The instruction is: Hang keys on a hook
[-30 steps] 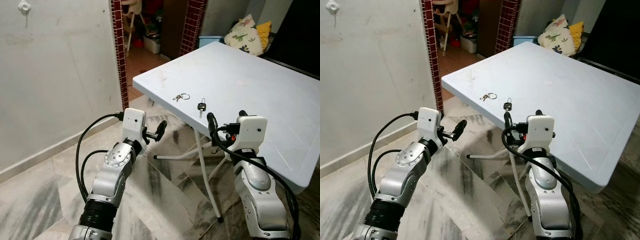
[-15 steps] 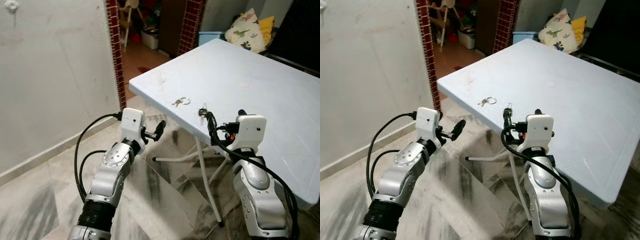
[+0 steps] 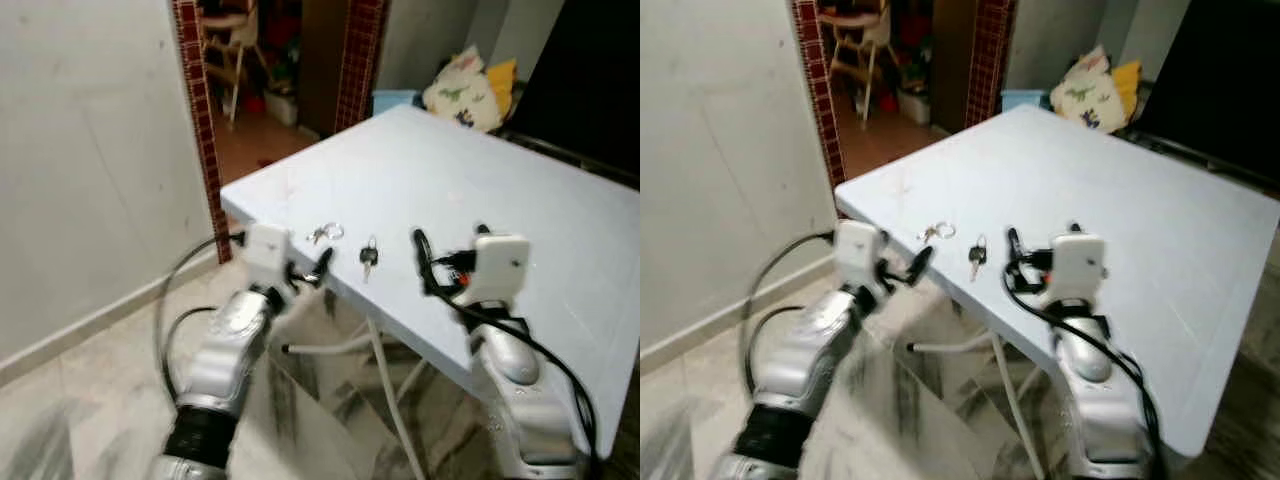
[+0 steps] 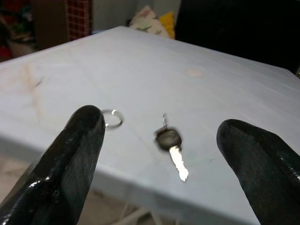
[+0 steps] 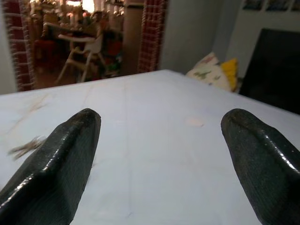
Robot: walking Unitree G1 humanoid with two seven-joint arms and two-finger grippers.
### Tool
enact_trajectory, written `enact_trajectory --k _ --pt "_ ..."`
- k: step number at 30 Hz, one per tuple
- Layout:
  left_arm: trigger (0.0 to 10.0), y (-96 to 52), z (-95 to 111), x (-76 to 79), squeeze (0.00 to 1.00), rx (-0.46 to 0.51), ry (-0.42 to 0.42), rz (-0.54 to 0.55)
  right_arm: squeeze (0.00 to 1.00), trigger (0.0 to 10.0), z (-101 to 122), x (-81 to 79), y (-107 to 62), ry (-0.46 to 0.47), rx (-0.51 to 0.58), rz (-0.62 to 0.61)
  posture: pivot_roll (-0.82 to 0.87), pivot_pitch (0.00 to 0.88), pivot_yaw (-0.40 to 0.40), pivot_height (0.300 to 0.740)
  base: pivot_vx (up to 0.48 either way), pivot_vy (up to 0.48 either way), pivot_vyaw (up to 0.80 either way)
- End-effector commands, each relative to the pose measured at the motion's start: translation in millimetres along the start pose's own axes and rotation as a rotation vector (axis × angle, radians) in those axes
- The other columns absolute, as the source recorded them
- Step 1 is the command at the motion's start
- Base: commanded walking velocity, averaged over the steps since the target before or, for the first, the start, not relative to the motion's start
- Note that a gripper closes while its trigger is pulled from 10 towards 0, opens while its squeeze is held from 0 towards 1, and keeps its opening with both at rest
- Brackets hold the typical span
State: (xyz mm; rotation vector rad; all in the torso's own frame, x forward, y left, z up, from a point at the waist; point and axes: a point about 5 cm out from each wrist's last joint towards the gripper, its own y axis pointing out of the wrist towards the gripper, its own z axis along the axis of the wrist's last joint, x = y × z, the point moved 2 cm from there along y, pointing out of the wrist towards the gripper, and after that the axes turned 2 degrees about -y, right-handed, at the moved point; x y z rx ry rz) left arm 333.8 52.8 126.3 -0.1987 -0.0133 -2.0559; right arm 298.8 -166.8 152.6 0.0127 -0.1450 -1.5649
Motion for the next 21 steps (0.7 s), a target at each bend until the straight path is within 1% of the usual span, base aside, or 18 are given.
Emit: enact_trajectory --k 1,3,4,6,7,9,11,13,17,18,20,21 --pt "10.0 -4.5 1.0 -14.4 0.0 -0.002 0.018 0.052 0.0 10.0 4.4 -8.8 2.1 0.015 0.013 0.028 0.02 0.0 -0.07 0.74 0.0 0.0 0.0" --pt "10.0 -5.5 0.4 -16.3 0.0 -0.002 0.024 0.065 0.0 10.0 3.9 -9.8 2.2 0.018 0.009 0.036 0.02 0.0 -0.07 0.74 0.0 0.0 0.0" --pt "10.0 -6.4 0.3 -18.4 0.0 0.002 0.032 0.088 0.0 10.0 3.5 -10.5 2.0 0.019 0.006 0.047 0.03 0.0 -0.073 0.74 0.0 0.0 0.0" --pt "10.0 -7.6 1.6 -24.0 0.0 0.011 0.074 0.144 0.0 10.0 2.7 -11.7 2.1 0.019 0.001 0.064 0.03 0.0 -0.073 0.74 0.0 0.0 0.0" --pt "10.0 -9.8 1.0 -29.1 0.0 0.011 0.081 0.178 0.0 10.0 1.8 -13.8 2.3 0.023 -0.007 0.089 0.03 0.0 -0.074 0.74 0.0 0.0 0.0" --pt "10.0 -13.9 -0.2 -33.7 0.0 0.01 0.095 0.203 0.0 10.0 0.8 -15.2 2.8 0.019 -0.016 0.106 0.04 0.0 -0.075 0.74 0.0 0.0 0.0" --pt "10.0 -16.2 -1.5 -34.8 0.0 0.005 0.099 0.206 0.0 10.0 0.1 -15.2 3.0 0.019 -0.021 0.109 0.04 0.0 -0.074 0.74 0.0 0.0 0.0" --pt "10.0 -22.0 -6.1 -37.8 0.0 -0.016 0.11 0.21 0.0 10.0 -2.8 -14.8 4.2 0.02 -0.039 0.111 0.05 0.0 -0.076 0.74 0.0 0.0 0.0" --pt "10.0 -34.1 -16.0 -39.8 0.0 -0.054 0.118 0.189 0.0 10.0 -16.2 -18.8 4.7 0.007 -0.118 0.131 0.06 0.0 -0.077 0.74 0.0 0.0 0.0" --pt "10.0 -39.9 -21.3 -39.5 0.0 -0.078 0.123 0.175 0.0 10.0 -24.1 -22.5 5.1 0.0 -0.157 0.143 0.07 0.0 -0.075 0.74 0.0 0.0 0.0" --pt "10.0 -45.9 -26.3 -39.4 0.0 -0.097 0.127 0.163 0.0 10.0 -33.1 -26.5 7.0 -0.019 -0.204 0.153 0.07 0.0 -0.074 0.74 0.0 0.0 0.0" --pt "10.0 -48.0 -27.9 -39.9 0.0 -0.104 0.127 0.162 0.0 10.0 -34.3 -28.5 8.8 -0.02 -0.208 0.155 0.07 0.0 -0.074 0.74 0.0 0.0 0.0"
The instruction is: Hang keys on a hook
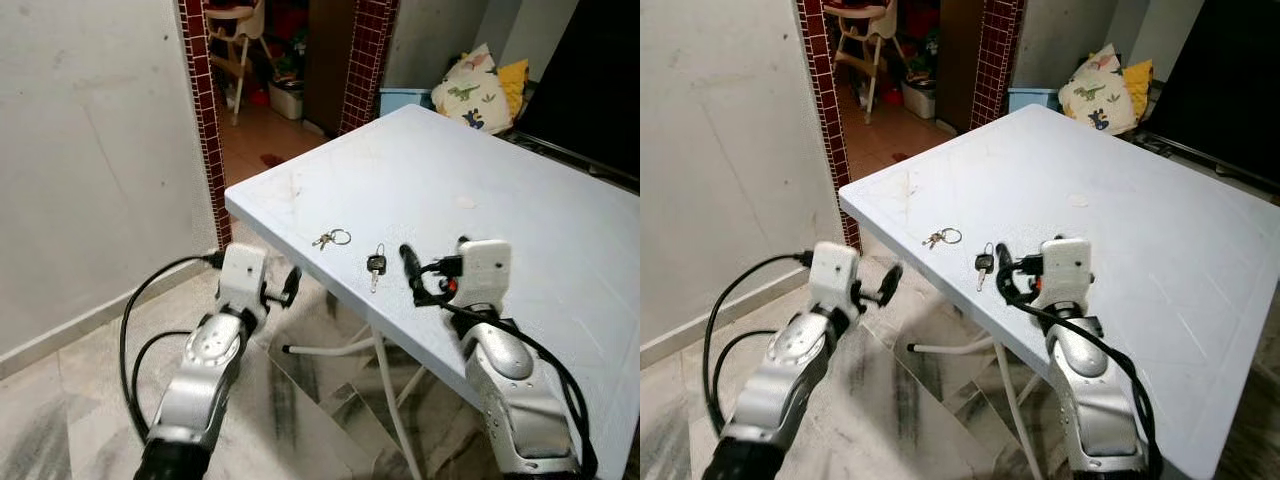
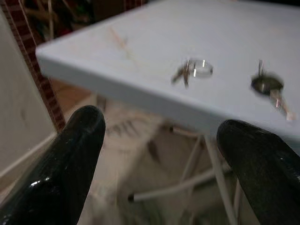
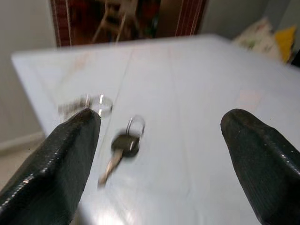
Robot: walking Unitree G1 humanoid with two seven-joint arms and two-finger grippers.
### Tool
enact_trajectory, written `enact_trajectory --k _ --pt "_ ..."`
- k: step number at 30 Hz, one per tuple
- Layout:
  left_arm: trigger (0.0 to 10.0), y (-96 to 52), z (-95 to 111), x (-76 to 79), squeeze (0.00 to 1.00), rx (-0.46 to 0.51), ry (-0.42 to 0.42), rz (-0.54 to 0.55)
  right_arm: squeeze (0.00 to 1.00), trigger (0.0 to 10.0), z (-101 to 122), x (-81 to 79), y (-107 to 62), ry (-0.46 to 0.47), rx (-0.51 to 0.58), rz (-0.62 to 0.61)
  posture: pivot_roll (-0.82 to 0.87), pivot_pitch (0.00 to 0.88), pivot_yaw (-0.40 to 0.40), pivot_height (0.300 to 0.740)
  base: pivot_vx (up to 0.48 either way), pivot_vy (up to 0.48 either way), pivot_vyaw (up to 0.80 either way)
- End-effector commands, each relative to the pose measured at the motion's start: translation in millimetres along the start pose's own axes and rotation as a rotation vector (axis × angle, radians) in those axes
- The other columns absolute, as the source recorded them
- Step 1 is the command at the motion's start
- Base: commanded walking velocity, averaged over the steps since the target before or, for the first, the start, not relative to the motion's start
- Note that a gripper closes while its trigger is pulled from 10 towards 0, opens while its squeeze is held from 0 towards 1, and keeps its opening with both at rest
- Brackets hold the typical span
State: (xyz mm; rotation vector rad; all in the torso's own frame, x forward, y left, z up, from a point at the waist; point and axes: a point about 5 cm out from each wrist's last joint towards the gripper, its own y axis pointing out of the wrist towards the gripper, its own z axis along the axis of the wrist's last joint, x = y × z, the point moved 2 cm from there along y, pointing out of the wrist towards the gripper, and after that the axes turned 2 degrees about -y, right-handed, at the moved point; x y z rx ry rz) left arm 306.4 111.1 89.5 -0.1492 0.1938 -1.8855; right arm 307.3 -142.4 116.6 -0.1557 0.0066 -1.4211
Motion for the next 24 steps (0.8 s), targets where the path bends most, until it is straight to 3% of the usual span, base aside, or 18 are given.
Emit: enact_trajectory --k 1,8,16,24 --pt "10.0 -2.3 5.2 3.0 0.0 0.01 0.013 -0.02 0.0 10.0 1.3 -2.6 6.0 -0.013 -0.008 0.005 0.08 0.0 -0.075 0.74 0.0 0.0 0.0" --pt "10.0 -14.5 4.3 0.4 0.0 0.003 -0.003 -0.023 0.0 10.0 11.8 -5.1 23.5 0.008 0.052 -0.025 0.11 0.0 -0.085 0.74 0.0 0.0 0.0" --pt "10.0 -25.6 4.5 6.1 0.0 -0.02 0.0 -0.072 0.0 10.0 1.4 -16.4 44.1 -0.014 0.019 -0.015 0.15 0.0 -0.096 0.74 0.0 0.0 0.0" --pt "10.0 -37.9 4.2 5.0 0.0 -0.038 -0.006 -0.094 0.0 10.0 -11.2 -6.5 59.2 0.001 -0.011 -0.061 0.21 0.003 -0.107 0.74 0.0 0.0 0.0"
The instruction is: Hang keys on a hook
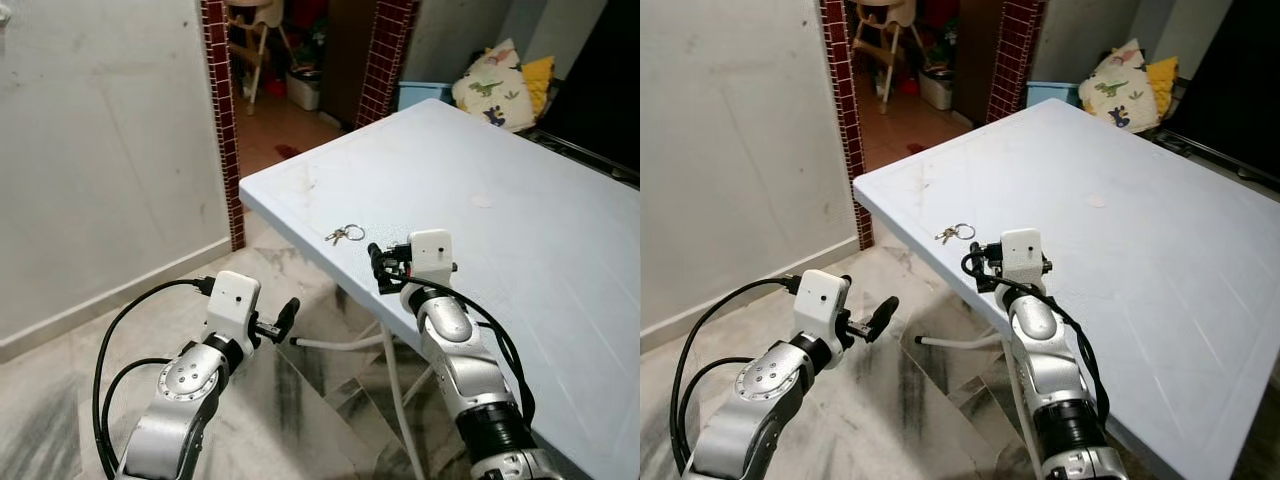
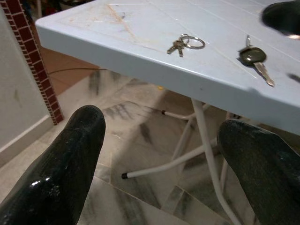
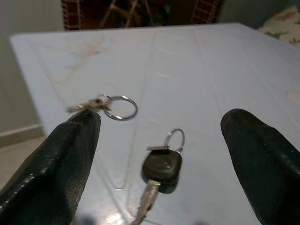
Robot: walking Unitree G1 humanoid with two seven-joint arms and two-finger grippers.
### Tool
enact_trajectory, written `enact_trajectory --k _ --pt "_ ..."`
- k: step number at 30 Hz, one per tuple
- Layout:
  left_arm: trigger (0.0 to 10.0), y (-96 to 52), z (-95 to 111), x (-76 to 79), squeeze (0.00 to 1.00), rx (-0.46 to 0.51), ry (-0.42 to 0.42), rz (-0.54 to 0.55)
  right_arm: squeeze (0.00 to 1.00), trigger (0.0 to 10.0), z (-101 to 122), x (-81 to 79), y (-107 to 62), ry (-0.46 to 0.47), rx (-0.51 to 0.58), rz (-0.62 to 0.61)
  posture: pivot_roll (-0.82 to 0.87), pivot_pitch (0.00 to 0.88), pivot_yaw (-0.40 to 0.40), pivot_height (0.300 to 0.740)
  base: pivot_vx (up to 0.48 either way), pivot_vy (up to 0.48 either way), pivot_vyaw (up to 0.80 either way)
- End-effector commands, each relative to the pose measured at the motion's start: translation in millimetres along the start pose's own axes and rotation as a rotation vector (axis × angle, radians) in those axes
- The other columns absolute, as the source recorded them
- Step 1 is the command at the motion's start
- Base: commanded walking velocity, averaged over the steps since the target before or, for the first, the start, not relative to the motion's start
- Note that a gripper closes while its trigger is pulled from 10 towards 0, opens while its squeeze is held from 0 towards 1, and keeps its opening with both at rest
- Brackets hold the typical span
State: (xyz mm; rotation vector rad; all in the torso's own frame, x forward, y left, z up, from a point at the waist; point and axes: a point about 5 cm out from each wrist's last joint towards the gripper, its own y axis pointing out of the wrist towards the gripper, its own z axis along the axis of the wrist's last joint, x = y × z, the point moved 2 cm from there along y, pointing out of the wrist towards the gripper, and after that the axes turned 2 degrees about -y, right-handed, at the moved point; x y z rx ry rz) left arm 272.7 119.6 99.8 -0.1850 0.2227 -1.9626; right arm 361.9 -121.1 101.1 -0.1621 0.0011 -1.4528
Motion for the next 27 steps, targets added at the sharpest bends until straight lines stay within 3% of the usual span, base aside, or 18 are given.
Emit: enact_trajectory --k 1,5,10,11,13,14,15,16,21,23,25,26,27 --pt "10.0 -2.6 1.1 2.2 0.0 -0.006 -0.004 -0.013 0.0 10.0 -4.5 7.0 2.2 0.003 -0.013 -0.027 0.22 0.007 -0.114 0.74 0.0 0.0 0.0" --pt "10.0 -4.5 2.1 2.1 0.0 -0.014 0.002 -0.014 0.0 10.0 -6.0 5.6 8.0 -0.01 -0.018 -0.03 0.24 0.012 -0.117 0.74 0.0 0.0 0.0" --pt "10.0 -7.5 5.1 -0.2 0.0 -0.016 0.006 -0.003 0.0 10.0 -7.3 13.3 16.1 0.045 -0.034 -0.1 0.25 0.016 -0.122 0.74 0.0 0.0 0.0" --pt "10.0 -8.1 5.0 -0.4 0.0 -0.018 0.006 0.0 0.0 7.8 -7.0 10.9 17.9 0.056 -0.037 -0.088 0.25 0.016 -0.122 0.74 0.0 0.0 0.0" --pt "10.0 -8.8 4.3 -0.7 0.0 -0.021 0.005 0.002 0.0 7.8 -7.2 4.6 18.9 0.069 -0.044 -0.068 0.26 0.014 -0.123 0.74 0.0 0.0 0.0" --pt "10.0 -8.9 4.0 -0.4 0.0 -0.021 0.005 0.002 0.0 2.4 -9.0 1.7 19.0 0.06 -0.056 -0.06 0.26 0.013 -0.123 0.74 0.0 0.0 0.0" --pt "10.0 -8.8 3.9 -0.2 0.0 -0.022 0.005 0.002 0.0 2.4 -10.2 -0.1 18.9 0.052 -0.064 -0.055 0.26 0.013 -0.123 0.74 0.0 0.0 0.0" --pt "10.0 -7.9 4.5 0.9 0.0 -0.021 0.004 0.001 0.0 0.2 -12.6 -2.6 18.4 0.06 -0.072 -0.053 0.26 0.013 -0.123 0.74 0.0 0.0 0.0" --pt "10.0 -6.1 6.9 2.0 0.0 -0.017 0.002 0.0 0.0 0.0 -20.3 -4.5 17.3 0.046 -0.106 -0.068 0.26 0.013 -0.123 0.74 0.0 0.0 0.0" --pt "10.0 -6.2 7.0 1.9 0.0 -0.018 0.002 -0.001 0.0 0.5 -23.1 -5.0 16.6 0.045 -0.115 -0.077 0.25 0.008 -0.123 0.74 0.0 0.0 0.0" --pt "10.0 -6.1 6.5 1.6 0.0 -0.02 0.002 -0.001 0.0 0.0 -25.2 -6.0 16.0 0.044 -0.12 -0.08 0.25 0.009 -0.122 0.74 0.0 0.0 0.0" --pt "10.0 -5.8 6.4 1.5 0.0 -0.021 0.002 -0.002 0.0 4.5 -26.8 -6.6 15.4 0.039 -0.126 -0.081 0.25 0.007 -0.121 0.74 0.0 0.0 0.0" --pt "10.0 -5.8 6.4 1.5 0.0 -0.021 0.002 -0.002 0.0 4.5 -26.8 -6.6 15.4 0.039 -0.126 -0.081 0.25 0.007 -0.121 0.74 0.0 0.0 0.0"
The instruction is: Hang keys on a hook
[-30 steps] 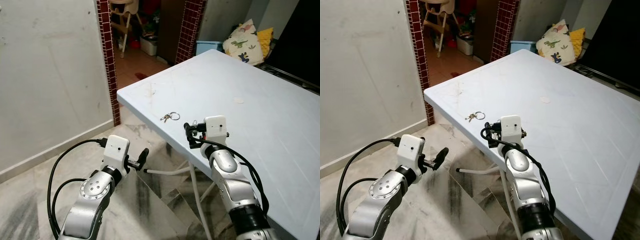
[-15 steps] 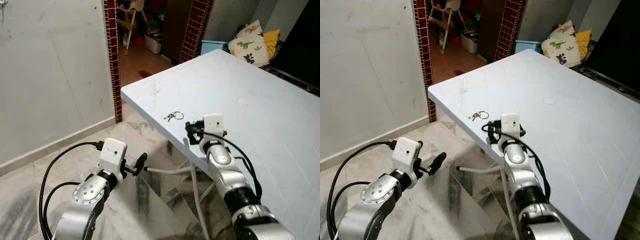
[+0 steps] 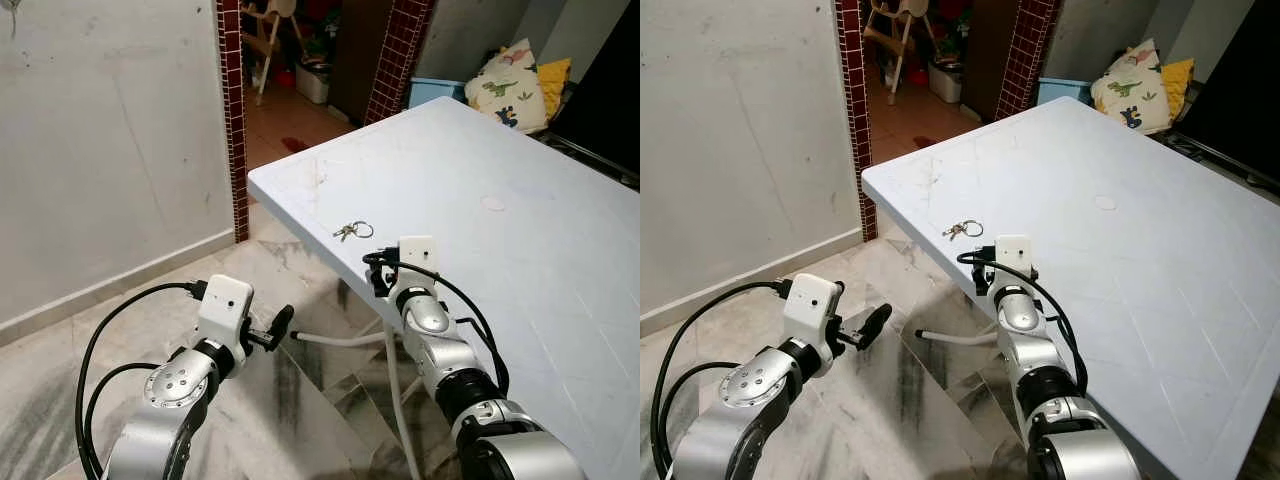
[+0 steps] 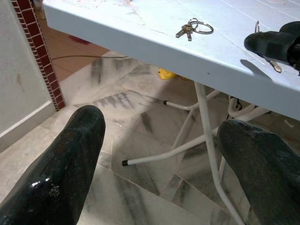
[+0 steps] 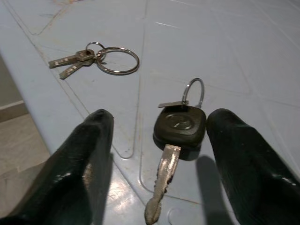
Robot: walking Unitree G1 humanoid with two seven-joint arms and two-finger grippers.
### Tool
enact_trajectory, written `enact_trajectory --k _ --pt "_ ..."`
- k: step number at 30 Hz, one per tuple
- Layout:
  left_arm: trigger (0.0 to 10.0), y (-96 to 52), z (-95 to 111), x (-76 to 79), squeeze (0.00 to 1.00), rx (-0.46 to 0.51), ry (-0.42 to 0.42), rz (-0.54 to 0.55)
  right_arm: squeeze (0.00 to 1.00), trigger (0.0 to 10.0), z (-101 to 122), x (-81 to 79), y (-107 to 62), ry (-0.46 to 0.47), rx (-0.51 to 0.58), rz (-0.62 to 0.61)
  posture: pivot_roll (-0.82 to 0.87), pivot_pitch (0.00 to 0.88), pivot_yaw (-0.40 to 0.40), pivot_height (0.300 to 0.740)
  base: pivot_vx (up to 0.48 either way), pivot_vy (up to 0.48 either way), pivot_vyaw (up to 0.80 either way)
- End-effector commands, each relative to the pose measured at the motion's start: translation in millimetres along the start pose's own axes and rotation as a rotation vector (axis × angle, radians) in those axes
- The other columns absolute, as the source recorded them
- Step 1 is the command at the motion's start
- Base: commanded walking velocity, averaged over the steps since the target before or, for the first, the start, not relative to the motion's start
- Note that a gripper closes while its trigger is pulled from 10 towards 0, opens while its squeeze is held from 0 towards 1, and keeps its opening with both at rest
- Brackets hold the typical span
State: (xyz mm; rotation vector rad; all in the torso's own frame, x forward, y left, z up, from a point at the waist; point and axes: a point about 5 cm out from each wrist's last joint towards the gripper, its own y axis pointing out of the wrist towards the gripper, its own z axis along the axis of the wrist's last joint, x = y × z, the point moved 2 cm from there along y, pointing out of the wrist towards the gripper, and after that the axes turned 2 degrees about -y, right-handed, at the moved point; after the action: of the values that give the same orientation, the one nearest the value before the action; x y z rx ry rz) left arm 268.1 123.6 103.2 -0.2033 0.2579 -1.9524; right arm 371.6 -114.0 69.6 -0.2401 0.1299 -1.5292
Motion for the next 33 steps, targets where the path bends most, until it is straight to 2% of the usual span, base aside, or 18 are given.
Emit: enact_trajectory --k 1,2,6,7,8,9,10,11,13,16,17,19,20,22,23,30,31,33 --pt "10.0 0.6 4.6 3.3 0.0 0.013 -0.001 -0.01 0.0 8.4 1.8 2.7 1.1 -0.012 0.004 -0.018 0.25 0.007 -0.121 0.74 0.0 0.0 0.0" --pt "10.0 1.2 5.0 3.6 0.0 0.014 -0.001 -0.01 0.0 10.0 1.3 2.8 1.2 -0.007 0.002 -0.021 0.25 0.006 -0.12 0.74 0.0 0.0 0.0" --pt "10.0 1.7 4.8 4.4 0.0 0.012 -0.002 -0.011 0.0 9.8 -0.8 2.7 1.3 -0.014 -0.009 -0.026 0.25 0.006 -0.119 0.74 0.0 0.0 0.0" --pt "10.0 1.6 4.6 4.9 0.0 0.011 -0.002 -0.012 0.0 8.1 -0.9 2.4 1.3 -0.014 -0.009 -0.027 0.25 0.006 -0.118 0.74 0.0 0.0 0.0" --pt "10.0 1.6 4.5 5.2 0.0 0.011 -0.002 -0.013 0.0 8.1 -0.9 2.3 1.3 -0.015 -0.008 -0.028 0.25 0.006 -0.118 0.74 0.0 0.0 0.0" --pt "10.0 1.5 4.2 5.3 0.0 0.01 -0.002 -0.013 0.0 4.9 -0.9 2.1 1.4 -0.018 -0.009 -0.03 0.25 0.005 -0.118 0.74 0.0 0.0 0.0" --pt "10.0 1.6 3.8 5.4 0.0 0.008 -0.002 -0.014 0.0 3.0 -1.4 1.2 1.7 -0.017 -0.017 -0.035 0.25 0.005 -0.118 0.74 0.0 0.0 0.0" --pt "10.0 1.7 3.7 5.5 0.0 0.007 -0.002 -0.014 0.0 3.5 -1.4 0.5 2.0 -0.021 -0.022 -0.038 0.25 0.005 -0.118 0.74 0.0 0.0 0.0" --pt "10.0 1.7 3.7 5.9 0.0 0.007 -0.001 -0.015 0.0 6.7 -1.7 -1.2 2.2 -0.019 -0.027 -0.037 0.25 0.006 -0.118 0.74 0.0 0.0 0.0" --pt "10.0 2.0 3.8 5.9 0.0 0.007 -0.001 -0.015 0.0 3.3 -1.1 -3.8 2.5 -0.012 -0.03 -0.036 0.25 0.006 -0.118 0.74 0.0 0.0 0.0" --pt "10.0 2.1 3.8 6.0 0.0 0.007 -0.001 -0.015 0.0 0.2 -0.5 -4.9 2.7 -0.006 -0.029 -0.034 0.25 0.006 -0.118 0.74 0.0 0.0 0.0" --pt "10.0 2.2 3.9 6.2 0.0 0.007 -0.001 -0.016 0.0 0.0 0.8 -6.0 3.1 -0.006 -0.025 -0.035 0.25 0.006 -0.118 0.74 0.0 0.0 0.0" --pt "10.0 2.5 4.0 6.4 0.0 0.007 -0.001 -0.017 0.0 2.8 1.4 -6.2 3.3 -0.009 -0.024 -0.036 0.25 0.006 -0.118 0.74 0.0 0.0 0.0" --pt "10.0 2.6 4.1 6.6 0.0 0.007 -0.002 -0.017 0.0 2.8 1.7 -6.3 3.5 -0.011 -0.023 -0.037 0.25 0.006 -0.118 0.74 0.0 0.0 0.0" --pt "10.0 2.6 4.1 6.7 0.0 0.008 -0.002 -0.018 0.0 10.0 1.2 -4.4 3.8 -0.021 -0.028 -0.054 0.25 0.002 -0.119 0.74 0.0 0.0 0.0" --pt "10.0 2.1 3.8 6.5 0.0 0.006 0.0 -0.018 0.0 10.0 5.5 4.1 4.6 -0.023 -0.004 -0.117 0.26 0.0 -0.115 0.74 0.0 0.0 0.0" --pt "10.0 2.1 3.8 6.6 0.0 0.006 0.0 -0.018 0.91 10.0 8.0 4.5 4.8 -0.028 0.012 -0.122 0.26 0.0 -0.115 0.74 0.0 0.0 0.0" --pt "10.0 2.3 3.8 6.7 0.0 0.006 0.001 -0.019 1.0 10.0 9.4 3.9 4.9 -0.025 0.02 -0.119 0.26 0.0 -0.116 0.74 0.0 0.0 0.0"
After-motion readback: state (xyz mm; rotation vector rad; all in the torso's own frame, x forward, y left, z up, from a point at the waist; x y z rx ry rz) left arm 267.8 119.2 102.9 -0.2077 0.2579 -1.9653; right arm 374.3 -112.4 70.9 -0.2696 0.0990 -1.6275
